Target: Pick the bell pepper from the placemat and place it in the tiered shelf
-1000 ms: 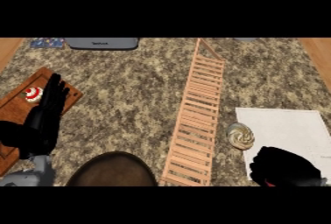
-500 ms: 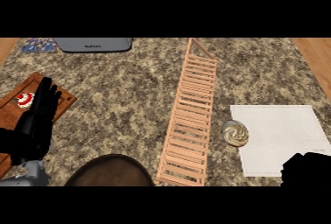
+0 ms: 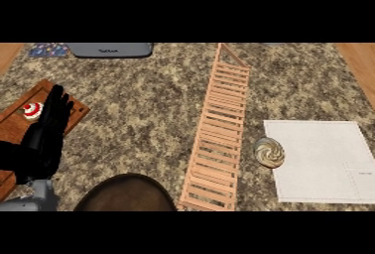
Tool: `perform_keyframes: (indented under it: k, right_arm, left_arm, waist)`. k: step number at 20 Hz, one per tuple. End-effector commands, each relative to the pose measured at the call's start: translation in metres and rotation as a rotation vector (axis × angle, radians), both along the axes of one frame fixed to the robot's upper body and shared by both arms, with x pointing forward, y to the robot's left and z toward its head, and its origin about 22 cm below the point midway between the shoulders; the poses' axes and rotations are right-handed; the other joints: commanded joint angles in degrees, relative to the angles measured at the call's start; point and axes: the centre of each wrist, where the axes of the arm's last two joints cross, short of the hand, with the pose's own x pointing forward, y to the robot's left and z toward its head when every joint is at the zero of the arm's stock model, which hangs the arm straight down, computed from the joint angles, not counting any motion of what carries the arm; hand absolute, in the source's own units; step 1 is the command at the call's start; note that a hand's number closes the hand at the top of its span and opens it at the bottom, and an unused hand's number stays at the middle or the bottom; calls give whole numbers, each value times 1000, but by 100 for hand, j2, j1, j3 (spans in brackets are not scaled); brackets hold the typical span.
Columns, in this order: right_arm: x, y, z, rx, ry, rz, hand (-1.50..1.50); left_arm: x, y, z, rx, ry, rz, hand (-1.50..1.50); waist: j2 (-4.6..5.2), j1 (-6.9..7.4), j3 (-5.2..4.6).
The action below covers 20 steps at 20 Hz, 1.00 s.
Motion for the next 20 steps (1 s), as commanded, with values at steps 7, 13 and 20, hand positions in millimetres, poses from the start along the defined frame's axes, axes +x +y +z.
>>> perform_keyframes:
  k: [7,13,20]
  right_arm:
    - [35,24,34,105,40,-82,150]
    - [68,79,5,134,65,-104,150]
    - [100,119,-19,196,66,-107,150]
  left_arm:
    - [9,11,-2,-15,-23,-29,0]
    - [11,-3,-1,3,-9,-11,0]
    - [7,3,4,-1,13,-26,0]
  waist:
    - [25,119,7]
    - [28,142,9]
    - [26,133,11]
